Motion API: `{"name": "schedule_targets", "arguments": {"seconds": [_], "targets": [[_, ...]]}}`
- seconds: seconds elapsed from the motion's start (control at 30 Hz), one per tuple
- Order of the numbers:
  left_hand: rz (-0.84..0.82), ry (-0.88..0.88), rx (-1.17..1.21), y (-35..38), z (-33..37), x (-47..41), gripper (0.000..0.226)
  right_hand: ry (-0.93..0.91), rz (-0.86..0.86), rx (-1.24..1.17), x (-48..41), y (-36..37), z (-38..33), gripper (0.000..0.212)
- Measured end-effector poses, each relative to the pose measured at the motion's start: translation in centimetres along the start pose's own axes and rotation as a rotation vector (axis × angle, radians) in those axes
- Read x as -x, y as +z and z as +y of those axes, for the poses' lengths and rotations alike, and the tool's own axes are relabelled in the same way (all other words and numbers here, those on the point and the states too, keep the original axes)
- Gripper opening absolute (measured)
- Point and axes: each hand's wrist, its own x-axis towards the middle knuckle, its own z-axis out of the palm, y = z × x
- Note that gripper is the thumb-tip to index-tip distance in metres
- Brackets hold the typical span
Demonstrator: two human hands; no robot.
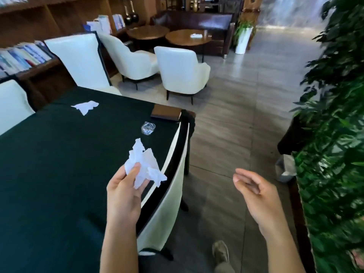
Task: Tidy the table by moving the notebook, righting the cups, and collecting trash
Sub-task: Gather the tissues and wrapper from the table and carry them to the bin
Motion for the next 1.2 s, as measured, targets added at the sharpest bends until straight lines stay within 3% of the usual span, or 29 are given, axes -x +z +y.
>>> {"name": "schedule_targets", "arguments": {"seconds": [0.3,0.57,0.77,0.97,1.2], "targets": [[0.273,0.053,0.05,7.1,-2.6,-8.3,0.027,-0.087,-0.278,0.03,-16.8,-0.7,-4.6,0.019],[0.419,0.049,0.048,9.8,-4.1,-13.3,0.025,-0.053,-0.473,0.044,-25.5,4.0,-5.9,0.021],[0.464,0.075,0.01,10.4,-3.7,-19.9,0.021,-0.035,-0.613,0.111,-32.5,10.8,-5.2,0.02],[0.547,0.112,0.058,9.8,-2.7,-26.4,0.022,0.059,-0.74,0.222,-39.6,22.5,-2.6,0.013],[0.63,0.041,0.099,10.2,-2.1,-32.2,0.018,0.087,-0.84,0.438,-42.1,31.7,0.8,0.025]]}}
